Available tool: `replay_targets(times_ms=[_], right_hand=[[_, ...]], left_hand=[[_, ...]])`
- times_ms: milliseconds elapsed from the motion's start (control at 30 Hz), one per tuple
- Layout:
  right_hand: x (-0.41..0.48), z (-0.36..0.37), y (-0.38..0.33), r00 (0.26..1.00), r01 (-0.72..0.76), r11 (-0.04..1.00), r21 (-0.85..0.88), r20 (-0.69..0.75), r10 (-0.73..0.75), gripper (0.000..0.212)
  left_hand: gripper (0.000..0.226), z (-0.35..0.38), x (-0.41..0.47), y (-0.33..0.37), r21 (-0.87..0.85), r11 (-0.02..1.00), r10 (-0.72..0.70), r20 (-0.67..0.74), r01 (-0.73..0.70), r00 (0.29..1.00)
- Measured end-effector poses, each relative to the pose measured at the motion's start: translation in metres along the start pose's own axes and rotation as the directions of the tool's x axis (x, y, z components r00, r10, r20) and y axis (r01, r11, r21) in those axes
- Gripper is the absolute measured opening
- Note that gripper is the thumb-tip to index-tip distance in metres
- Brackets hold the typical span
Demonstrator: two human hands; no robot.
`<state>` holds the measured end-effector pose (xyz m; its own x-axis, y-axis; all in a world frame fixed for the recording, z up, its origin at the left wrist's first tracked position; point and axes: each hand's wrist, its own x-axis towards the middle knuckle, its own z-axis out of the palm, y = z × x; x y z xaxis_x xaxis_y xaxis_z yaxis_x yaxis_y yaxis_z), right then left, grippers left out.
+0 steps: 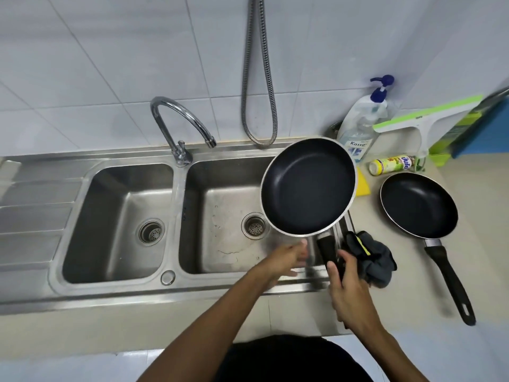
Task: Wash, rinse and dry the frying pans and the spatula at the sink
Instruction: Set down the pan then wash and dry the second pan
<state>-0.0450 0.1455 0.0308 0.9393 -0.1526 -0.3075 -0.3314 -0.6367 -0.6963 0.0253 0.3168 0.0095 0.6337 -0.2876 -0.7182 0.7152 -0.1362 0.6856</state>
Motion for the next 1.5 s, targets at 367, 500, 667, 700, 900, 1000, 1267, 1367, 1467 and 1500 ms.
replay_targets(times_ms=[367,500,667,700,900,1000,1267,1367,1467,1500], right_hand=[[0.01,0.037,-0.052,0.949,-0.171,0.883,0.438,0.313,0.029,0.019],[0.006,0.044,-0.066,0.931,-0.175,0.869,0.462,0.364,-0.006,0.02],[0.013,0.032,-0.063,0.914,-0.043,0.967,0.251,0.401,-0.063,0.023],[0.019,0.025,-0.057,0.928,0.026,0.992,0.126,0.366,-0.071,0.024],[0.071,-0.035,0.03,0.956,0.153,0.707,-0.691,-0.076,-0.282,0.065],[0.082,-0.038,0.09,0.979,0.18,0.692,-0.699,0.061,-0.194,0.079],[0.084,-0.052,0.028,0.914,0.381,0.923,-0.057,-0.126,-0.386,0.068],[0.095,-0.043,-0.05,0.839,0.539,0.842,0.012,-0.101,-0.535,0.059],[0.095,-0.003,-0.107,0.689,0.721,0.692,0.007,0.091,-0.719,0.057],[0.092,0.021,-0.116,0.621,0.777,0.629,-0.022,0.193,-0.76,0.056]], left_hand=[[0.05,0.013,0.003,0.004,-0.44,0.896,-0.145,-0.161,0.06,0.976],[0.046,0.007,0.001,0.001,-0.468,0.884,-0.193,-0.364,0.001,0.911],[0.039,0.002,-0.009,-0.01,-0.48,0.872,-0.147,-0.444,-0.096,0.884],[0.038,-0.001,-0.01,-0.015,-0.495,0.86,-0.129,-0.437,-0.119,0.89],[0.036,-0.027,-0.034,-0.038,-0.435,0.884,-0.044,-0.441,-0.17,0.896],[0.055,-0.033,-0.048,-0.032,-0.326,0.934,-0.022,-0.465,-0.147,0.885],[0.037,-0.051,-0.062,-0.025,-0.154,0.985,0.001,-0.43,-0.075,0.903],[0.026,-0.053,-0.064,-0.026,-0.093,0.995,0.004,-0.406,-0.045,0.914],[0.023,-0.047,-0.069,-0.02,-0.038,0.998,0.038,-0.38,-0.057,0.924],[0.024,-0.044,-0.07,-0.019,-0.023,0.997,0.057,-0.365,-0.07,0.929]])
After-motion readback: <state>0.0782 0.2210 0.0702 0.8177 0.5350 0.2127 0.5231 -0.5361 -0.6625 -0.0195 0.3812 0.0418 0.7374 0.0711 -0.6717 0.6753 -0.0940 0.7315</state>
